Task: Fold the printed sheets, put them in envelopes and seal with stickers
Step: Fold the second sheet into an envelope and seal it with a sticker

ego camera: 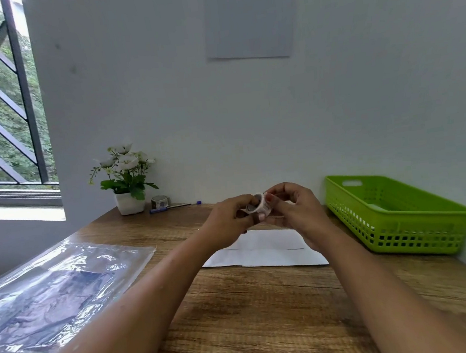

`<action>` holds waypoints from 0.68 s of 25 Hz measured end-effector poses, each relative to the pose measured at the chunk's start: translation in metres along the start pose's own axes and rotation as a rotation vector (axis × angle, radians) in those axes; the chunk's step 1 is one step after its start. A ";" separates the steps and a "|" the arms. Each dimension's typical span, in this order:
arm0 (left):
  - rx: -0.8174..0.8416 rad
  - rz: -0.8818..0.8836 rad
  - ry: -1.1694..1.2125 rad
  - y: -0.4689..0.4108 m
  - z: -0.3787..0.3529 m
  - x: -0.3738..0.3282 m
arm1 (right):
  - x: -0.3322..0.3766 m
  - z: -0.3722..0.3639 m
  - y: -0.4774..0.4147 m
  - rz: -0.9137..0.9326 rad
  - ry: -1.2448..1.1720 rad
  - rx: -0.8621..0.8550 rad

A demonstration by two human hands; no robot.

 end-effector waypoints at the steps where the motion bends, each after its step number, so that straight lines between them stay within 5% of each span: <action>1: 0.013 0.006 0.014 0.001 -0.001 -0.001 | 0.001 0.002 -0.001 0.013 0.036 -0.029; 7: 0.029 0.060 -0.008 0.001 -0.002 0.001 | 0.006 0.002 -0.004 0.176 0.441 -0.133; 17: 0.012 0.149 -0.038 0.005 0.000 0.009 | 0.008 -0.002 -0.004 0.177 0.547 -0.153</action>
Point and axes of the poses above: each hand's wrist, its own y-axis away from the middle knuckle, its own z-axis out of the back of the hand, x = y × z, the point moved 4 cm from there along -y, towards the middle knuckle, and after that the axes turned 2 degrees about -z, right-handed, at the moved point
